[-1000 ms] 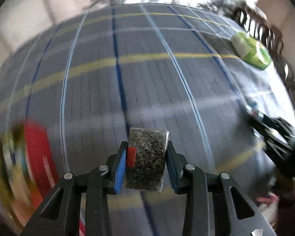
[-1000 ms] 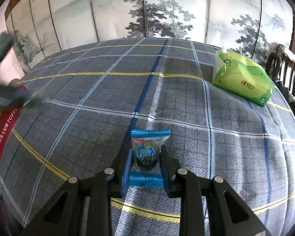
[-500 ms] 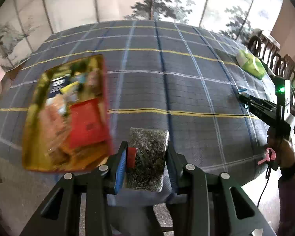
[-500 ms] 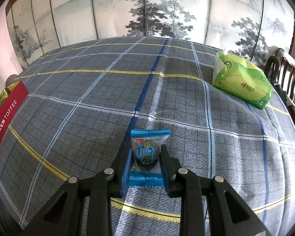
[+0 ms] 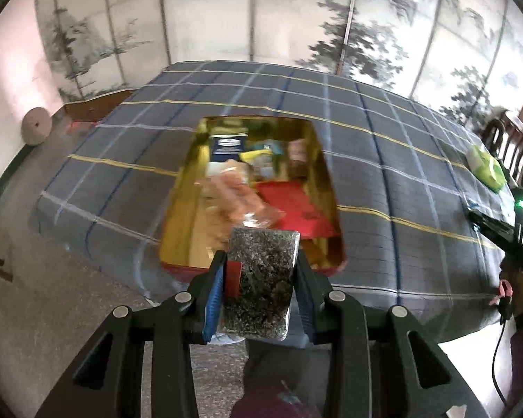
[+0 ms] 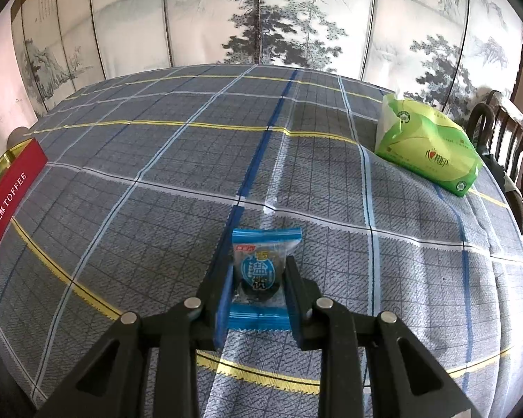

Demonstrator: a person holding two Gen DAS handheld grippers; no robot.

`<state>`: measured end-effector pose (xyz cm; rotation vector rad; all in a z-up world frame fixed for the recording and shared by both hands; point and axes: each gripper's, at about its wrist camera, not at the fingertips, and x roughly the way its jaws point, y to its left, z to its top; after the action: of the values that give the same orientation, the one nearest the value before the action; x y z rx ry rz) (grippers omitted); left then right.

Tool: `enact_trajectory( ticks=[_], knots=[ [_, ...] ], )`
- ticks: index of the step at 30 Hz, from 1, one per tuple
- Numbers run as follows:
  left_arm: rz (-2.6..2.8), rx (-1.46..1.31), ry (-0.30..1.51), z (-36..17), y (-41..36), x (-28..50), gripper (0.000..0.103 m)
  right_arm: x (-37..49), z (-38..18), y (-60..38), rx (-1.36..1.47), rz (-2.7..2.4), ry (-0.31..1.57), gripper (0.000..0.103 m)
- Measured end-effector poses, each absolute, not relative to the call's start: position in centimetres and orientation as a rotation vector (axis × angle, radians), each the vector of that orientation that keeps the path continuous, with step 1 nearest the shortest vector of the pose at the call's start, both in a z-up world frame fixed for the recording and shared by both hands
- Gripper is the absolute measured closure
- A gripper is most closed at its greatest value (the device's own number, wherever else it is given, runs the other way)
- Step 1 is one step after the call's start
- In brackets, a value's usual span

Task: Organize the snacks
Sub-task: 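Carry the dark cracker pack into the gold tin and open the left gripper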

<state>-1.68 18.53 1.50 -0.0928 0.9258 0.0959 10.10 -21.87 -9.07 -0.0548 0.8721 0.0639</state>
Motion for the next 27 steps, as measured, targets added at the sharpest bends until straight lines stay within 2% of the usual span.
enact_trajectory(
  ticks=[11, 27],
  knots=[
    [0.109, -0.088, 0.877, 1.9, 20.4, -0.2, 0.069, 10.0, -9.1, -21.6, -0.064, 0.059, 0.872, 0.076],
    [0.078, -0.035, 0.856, 0.6, 19.7, 6.9, 0.069, 9.9, -8.9, -21.8, -0.076, 0.052, 0.87, 0.076]
  ],
)
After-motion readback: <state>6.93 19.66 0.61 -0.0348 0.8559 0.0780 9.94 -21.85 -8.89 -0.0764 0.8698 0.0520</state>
